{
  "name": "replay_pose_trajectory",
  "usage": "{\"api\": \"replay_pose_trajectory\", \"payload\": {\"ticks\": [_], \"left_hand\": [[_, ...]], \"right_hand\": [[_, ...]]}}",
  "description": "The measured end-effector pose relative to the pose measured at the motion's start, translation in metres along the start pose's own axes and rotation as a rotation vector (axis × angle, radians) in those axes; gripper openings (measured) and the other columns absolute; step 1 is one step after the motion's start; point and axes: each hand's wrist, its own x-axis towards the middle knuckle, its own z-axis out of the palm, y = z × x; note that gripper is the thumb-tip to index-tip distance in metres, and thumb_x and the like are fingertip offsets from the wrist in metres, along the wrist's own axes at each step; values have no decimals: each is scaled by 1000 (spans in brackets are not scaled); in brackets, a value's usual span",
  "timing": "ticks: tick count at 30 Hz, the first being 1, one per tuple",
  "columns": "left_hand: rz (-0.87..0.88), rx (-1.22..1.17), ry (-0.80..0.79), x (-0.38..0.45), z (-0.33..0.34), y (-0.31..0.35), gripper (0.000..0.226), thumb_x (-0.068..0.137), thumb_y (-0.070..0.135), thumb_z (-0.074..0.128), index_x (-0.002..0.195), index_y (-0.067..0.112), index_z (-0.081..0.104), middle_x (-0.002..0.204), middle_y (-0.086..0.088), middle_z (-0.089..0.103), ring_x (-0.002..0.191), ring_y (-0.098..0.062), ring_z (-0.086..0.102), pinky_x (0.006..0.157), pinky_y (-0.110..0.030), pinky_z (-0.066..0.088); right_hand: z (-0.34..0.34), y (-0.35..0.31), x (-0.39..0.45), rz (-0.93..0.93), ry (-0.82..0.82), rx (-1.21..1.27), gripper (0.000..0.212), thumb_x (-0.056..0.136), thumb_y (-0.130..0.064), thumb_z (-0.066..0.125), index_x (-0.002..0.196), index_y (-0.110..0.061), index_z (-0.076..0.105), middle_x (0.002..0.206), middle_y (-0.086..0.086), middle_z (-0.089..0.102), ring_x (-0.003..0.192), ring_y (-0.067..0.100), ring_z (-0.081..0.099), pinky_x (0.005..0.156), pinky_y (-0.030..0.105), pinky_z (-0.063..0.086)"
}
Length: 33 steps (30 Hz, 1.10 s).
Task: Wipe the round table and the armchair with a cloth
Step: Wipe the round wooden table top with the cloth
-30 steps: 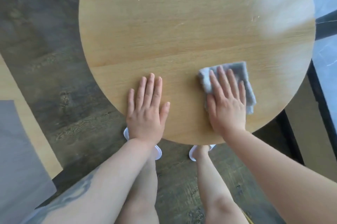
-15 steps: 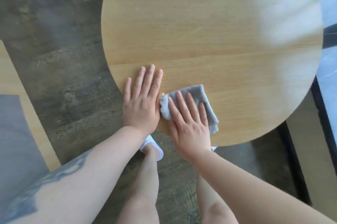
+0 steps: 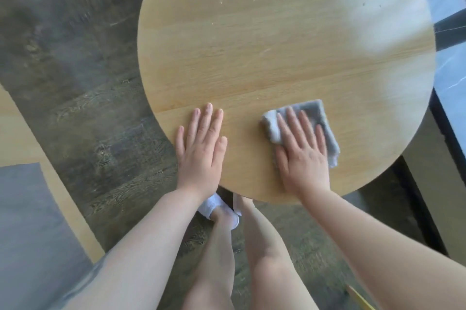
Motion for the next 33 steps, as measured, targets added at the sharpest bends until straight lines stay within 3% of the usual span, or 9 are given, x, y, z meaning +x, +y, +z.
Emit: {"api": "replay_pose_trajectory", "payload": {"ticks": [2,3,7,9,12,17,23,28,33], "left_hand": [[-20,22,-1,0,0,3,58,99,48,7,155,34,10,160,20,-5,146,2,-16,113,-27,-21],[-30,40,-6,1,1,4,58,99,48,6,155,34,8,160,19,-7,146,1,-16,113,-29,-21],[-49,0,-44,-1,-6,5,59,99,49,4,155,32,6,161,20,-5,146,3,-15,113,-24,-22],[-38,-40,-92,-1,-10,7,61,98,50,4,156,31,4,161,21,-6,145,3,-16,112,-24,-24],[-71,15,-53,-3,-7,11,60,99,51,3,156,31,2,162,20,-7,147,0,-14,113,-27,-23],[-101,-21,36,0,1,11,62,101,53,5,155,23,3,163,13,4,148,0,-4,116,-28,-19],[-60,-120,47,-3,-3,11,60,101,40,18,156,21,8,163,11,4,149,-3,-2,116,-28,-18],[-67,-208,46,5,-12,0,58,100,37,23,154,21,8,161,11,5,148,0,-6,117,-22,-12],[124,-53,-81,22,-42,-46,59,101,38,20,156,24,7,163,10,3,149,-6,-8,116,-26,-18]], "right_hand": [[3,-11,-16,500,83,54,63,94,-37,26,154,-28,8,162,-3,6,148,16,1,119,48,4],[9,-32,-23,531,82,63,64,94,-37,26,154,-27,7,162,-2,6,148,17,0,119,48,3],[14,-63,5,-385,-17,15,57,94,-34,44,149,-28,32,157,-6,24,147,17,17,119,42,10],[5,-35,27,-292,-1,-14,56,95,-36,41,150,-31,30,157,-8,24,147,15,17,120,42,11],[5,-35,3,322,84,93,60,94,-35,35,152,-31,21,160,-8,10,148,14,6,118,45,9],[4,-64,39,-384,-25,57,52,96,-37,39,148,-30,34,157,-7,26,146,15,18,119,41,12],[18,-76,-4,543,136,120,63,94,-38,31,154,-30,10,161,-7,3,148,13,-2,118,49,7],[27,-108,9,-207,11,25,55,96,-40,39,149,-27,32,159,-6,19,148,14,10,119,43,11],[28,-124,-22,702,136,118,61,95,-37,27,153,-29,8,159,-7,3,148,17,2,117,51,8]]}}
